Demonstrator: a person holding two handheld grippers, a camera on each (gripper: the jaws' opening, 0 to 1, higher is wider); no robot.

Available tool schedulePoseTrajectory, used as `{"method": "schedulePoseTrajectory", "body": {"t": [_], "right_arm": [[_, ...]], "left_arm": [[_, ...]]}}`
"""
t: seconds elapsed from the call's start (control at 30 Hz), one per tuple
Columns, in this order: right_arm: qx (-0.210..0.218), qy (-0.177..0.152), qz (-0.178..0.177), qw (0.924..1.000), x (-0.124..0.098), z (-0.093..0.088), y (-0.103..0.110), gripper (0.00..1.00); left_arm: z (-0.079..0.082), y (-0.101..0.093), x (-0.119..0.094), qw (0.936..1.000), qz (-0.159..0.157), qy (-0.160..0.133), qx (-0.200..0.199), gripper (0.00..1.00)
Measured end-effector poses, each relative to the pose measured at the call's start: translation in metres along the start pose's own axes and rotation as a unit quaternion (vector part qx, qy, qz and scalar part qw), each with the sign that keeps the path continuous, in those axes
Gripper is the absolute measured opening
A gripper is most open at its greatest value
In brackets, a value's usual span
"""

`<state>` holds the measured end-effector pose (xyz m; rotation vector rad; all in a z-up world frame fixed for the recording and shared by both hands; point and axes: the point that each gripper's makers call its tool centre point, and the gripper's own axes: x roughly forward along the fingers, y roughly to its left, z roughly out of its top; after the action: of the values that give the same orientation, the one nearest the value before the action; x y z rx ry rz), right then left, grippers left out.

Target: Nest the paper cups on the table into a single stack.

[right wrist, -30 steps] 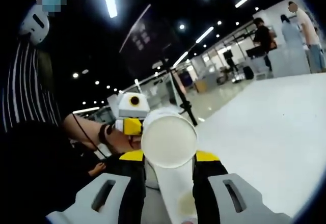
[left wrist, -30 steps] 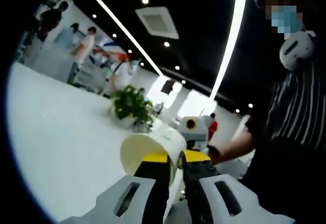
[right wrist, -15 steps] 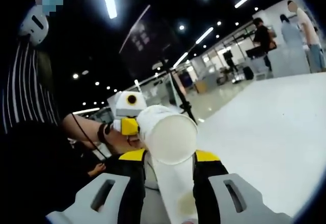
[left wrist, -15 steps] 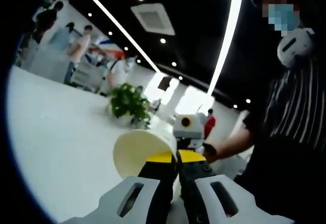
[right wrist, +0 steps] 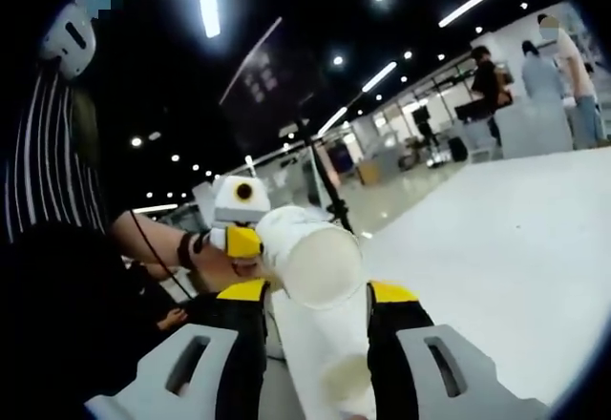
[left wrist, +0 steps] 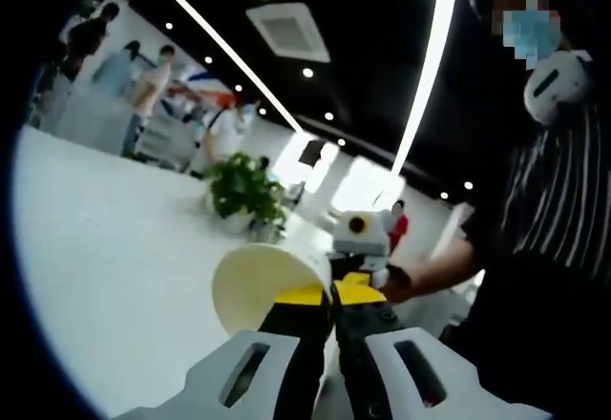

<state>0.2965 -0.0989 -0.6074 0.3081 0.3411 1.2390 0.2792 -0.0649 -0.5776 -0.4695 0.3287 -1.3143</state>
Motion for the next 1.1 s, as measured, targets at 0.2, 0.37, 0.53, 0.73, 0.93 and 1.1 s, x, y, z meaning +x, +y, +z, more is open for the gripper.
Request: {"method": "schedulePoseTrajectory", "body": {"t": [0.2,0.37,0.53,0.73,0.93,1.1], "right_arm": [[0.000,-0.004,-0.013,0.9999,-0.006,0.001,-0.006,0.41],[-0.004,-0.006,-0.018,0.9998,-0.009,0.002,-0.005,0.44],[-0.003,-0.007,-0.029,0.9995,-0.013,0.001,-0.009,0.49],[-0.004,-0.005,-0.045,0.9990,-0.019,-0.002,-0.017,0.54],[-0.010,-0.008,-0.072,0.9973,-0.025,0.002,-0.031,0.61],[-0.015,-0.011,-0.089,0.9959,-0.028,0.006,-0.044,0.66]], "left_arm": [[-0.002,-0.001,0.003,1.0000,0.000,0.003,0.001,0.00],[-0.003,-0.003,0.003,1.0000,0.001,0.006,0.008,0.00],[-0.003,-0.002,-0.001,0.9999,0.006,0.007,0.008,0.00],[-0.002,-0.001,-0.006,0.9998,0.013,0.006,0.010,0.00],[-0.007,-0.001,-0.008,0.9996,0.014,0.020,0.013,0.00],[-0.011,-0.002,-0.009,0.9993,0.014,0.033,0.013,0.00]]}}
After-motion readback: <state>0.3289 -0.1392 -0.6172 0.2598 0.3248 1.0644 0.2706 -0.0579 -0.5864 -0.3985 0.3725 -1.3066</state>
